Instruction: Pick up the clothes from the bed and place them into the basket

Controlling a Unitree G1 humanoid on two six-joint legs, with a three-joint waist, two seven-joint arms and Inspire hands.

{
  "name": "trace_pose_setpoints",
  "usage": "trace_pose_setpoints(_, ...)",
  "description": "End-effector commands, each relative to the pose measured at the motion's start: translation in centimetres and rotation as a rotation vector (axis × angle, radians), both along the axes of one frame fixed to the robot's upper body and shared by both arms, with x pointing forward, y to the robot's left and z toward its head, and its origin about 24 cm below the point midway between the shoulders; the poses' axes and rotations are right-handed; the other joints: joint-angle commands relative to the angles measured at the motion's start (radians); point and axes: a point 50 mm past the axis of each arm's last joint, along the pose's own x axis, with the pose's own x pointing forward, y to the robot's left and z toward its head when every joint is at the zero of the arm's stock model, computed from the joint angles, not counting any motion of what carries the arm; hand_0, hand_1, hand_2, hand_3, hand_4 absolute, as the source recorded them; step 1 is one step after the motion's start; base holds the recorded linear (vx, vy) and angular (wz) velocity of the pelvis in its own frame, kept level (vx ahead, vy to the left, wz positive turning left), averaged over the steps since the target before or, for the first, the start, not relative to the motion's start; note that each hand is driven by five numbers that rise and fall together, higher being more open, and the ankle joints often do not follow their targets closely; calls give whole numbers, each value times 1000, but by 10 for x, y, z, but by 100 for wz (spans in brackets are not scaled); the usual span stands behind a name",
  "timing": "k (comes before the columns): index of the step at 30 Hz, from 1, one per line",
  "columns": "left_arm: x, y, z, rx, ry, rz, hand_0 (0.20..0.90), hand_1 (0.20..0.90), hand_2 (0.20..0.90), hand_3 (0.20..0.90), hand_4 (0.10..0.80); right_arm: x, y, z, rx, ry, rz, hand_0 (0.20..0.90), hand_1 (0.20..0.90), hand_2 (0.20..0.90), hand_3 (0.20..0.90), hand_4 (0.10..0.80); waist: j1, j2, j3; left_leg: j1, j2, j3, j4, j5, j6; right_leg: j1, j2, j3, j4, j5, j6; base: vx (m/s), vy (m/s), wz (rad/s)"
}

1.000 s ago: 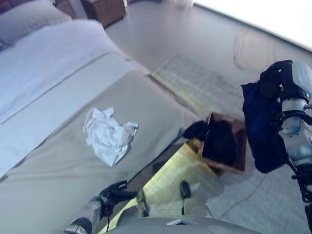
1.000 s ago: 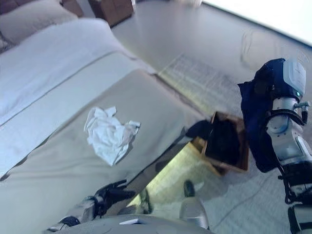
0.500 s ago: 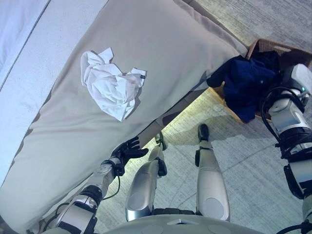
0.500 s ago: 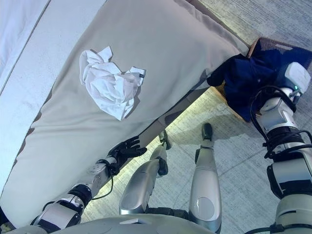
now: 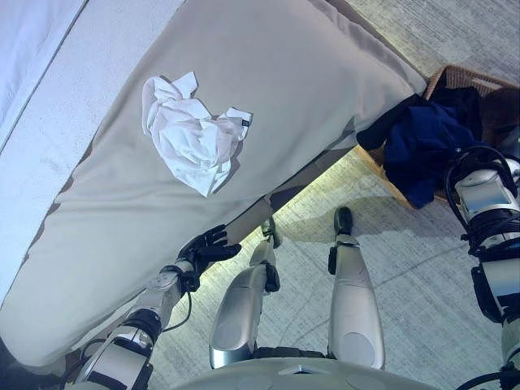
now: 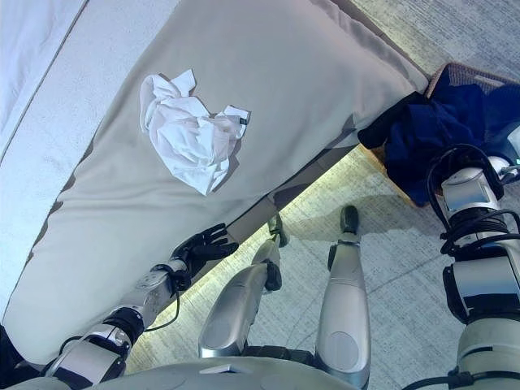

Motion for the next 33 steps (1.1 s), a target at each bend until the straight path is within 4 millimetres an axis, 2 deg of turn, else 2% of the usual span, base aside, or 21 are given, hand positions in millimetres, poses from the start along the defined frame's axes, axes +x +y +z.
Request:
trace_pose_setpoints(1, -29, 9, -16, -13, 58, 51, 900, 900, 900, 900, 800, -37, -1, 114, -428, -425, -92, 900, 900, 900, 900, 800, -39, -35, -4, 62, -26, -53, 81, -179, -20, 126, 61, -102, -150, -1, -53, 69, 132, 9)
trace_pose_setpoints(4, -38, 14, -21, -30, 94, 107, 900, 900, 900, 900, 800, -57, 19, 127, -573, -490, -72, 900, 900, 900, 900, 800, -49, -71, -34, 98, -30, -44, 69, -191, -13, 170, 64, -97, -182, 9, -42, 122, 201, 14)
trace_pose_setpoints(7, -50, 23, -27, -27, 141, 165, 900, 900, 900, 900, 800, -71, 21, 124, -628, -440, -73, 900, 900, 900, 900, 800, -45, -111, -70, 128, -34, -43, 59, -202, -4, 216, 60, -93, -215, 21, -29, 110, 152, 7)
trace_pose_setpoints(10, -60, 31, -31, -13, 174, 192, 900, 900, 900, 900, 800, -75, 22, 116, -631, -425, -19, 900, 900, 900, 900, 800, -35, -138, -93, 152, -38, -50, 52, -210, 3, 255, 56, -97, -242, 32, -19, 123, 109, 10)
trace_pose_setpoints(11, -73, 37, -37, 0, 204, 216, 900, 900, 900, 900, 800, -71, 34, 114, -662, -398, 106, 900, 900, 900, 900, 800, -17, -162, -117, 171, -44, -58, 51, -219, 10, 289, 49, -105, -265, 44, -8, 136, 134, 20)
trace_pose_setpoints(13, -79, 40, -39, 0, 218, 236, 900, 900, 900, 900, 800, -67, 44, 114, -677, -368, 199, 900, 900, 900, 900, 800, -7, -173, -127, 179, -49, -63, 52, -223, 15, 306, 45, -108, -274, 49, -3, 118, 133, 11)
trace_pose_setpoints(16, -87, 45, -42, 14, 247, 257, 900, 900, 900, 900, 800, -49, 68, 109, -662, -239, 422, 900, 900, 900, 900, 800, 29, -196, -149, 189, -60, -85, 72, -234, 28, 338, 37, -117, -275, 49, 1, 102, 109, 10)
trace_pose_setpoints(18, -91, 49, -44, 30, 259, 261, 900, 900, 900, 900, 800, -27, 76, 86, -594, -27, 546, 900, 900, 900, 900, 800, 66, -219, -156, 189, -69, -109, 94, -242, 40, 362, 30, -134, -272, 49, 2, 91, 125, 36)
trace_pose_setpoints(19, -91, 49, -44, 30, 258, 262, 900, 900, 900, 900, 800, -23, 77, 82, -577, -2, 571, 900, 900, 900, 900, 800, 73, -221, -155, 188, -71, -113, 97, -243, 42, 366, 28, -139, -273, 50, 2, 51, 113, 48)
trace_pose_setpoints(22, -90, 52, -43, 34, 250, 260, 900, 900, 900, 900, 800, 2, 96, 61, -491, 119, 742, 900, 900, 900, 900, 800, 123, -236, -147, 174, -82, -143, 114, -244, 53, 381, 15, -174, -274, 55, 2, 21, 103, 45)
trace_pose_setpoints(24, -85, 55, -41, 45, 244, 250, 900, 900, 900, 900, 800, 14, 110, 54, -453, 158, 816, 900, 900, 900, 900, 800, 148, -244, -135, 162, -86, -160, 129, -247, 59, 385, 11, -191, -263, 48, 0, -16, 48, 43)
trace_pose_setpoints(25, -79, 59, -37, 56, 235, 251, 900, 900, 900, 900, 800, 24, 123, 47, -432, 222, 869, 900, 900, 900, 900, 800, 173, -254, -123, 140, -89, -177, 148, -247, 64, 383, 5, -208, -247, 42, -1, -28, 23, 55)
trace_pose_setpoints(29, -66, 64, -30, 72, 210, 239, 900, 900, 900, 900, 800, 45, 141, 33, -454, 302, 873, 900, 900, 900, 900, 800, 238, -264, -84, 94, -95, -229, 171, -237, 71, 378, -1, -252, -207, 30, -9, -33, 9, 55)
trace_pose_setpoints(33, -57, 63, -25, 61, 186, 235, 900, 900, 900, 900, 800, 62, 153, 36, -458, 313, 861, 900, 900, 900, 900, 800, 296, -262, -53, 59, -101, -269, 172, -222, 72, 378, -5, -285, -191, 19, -12, -37, 29, 44)
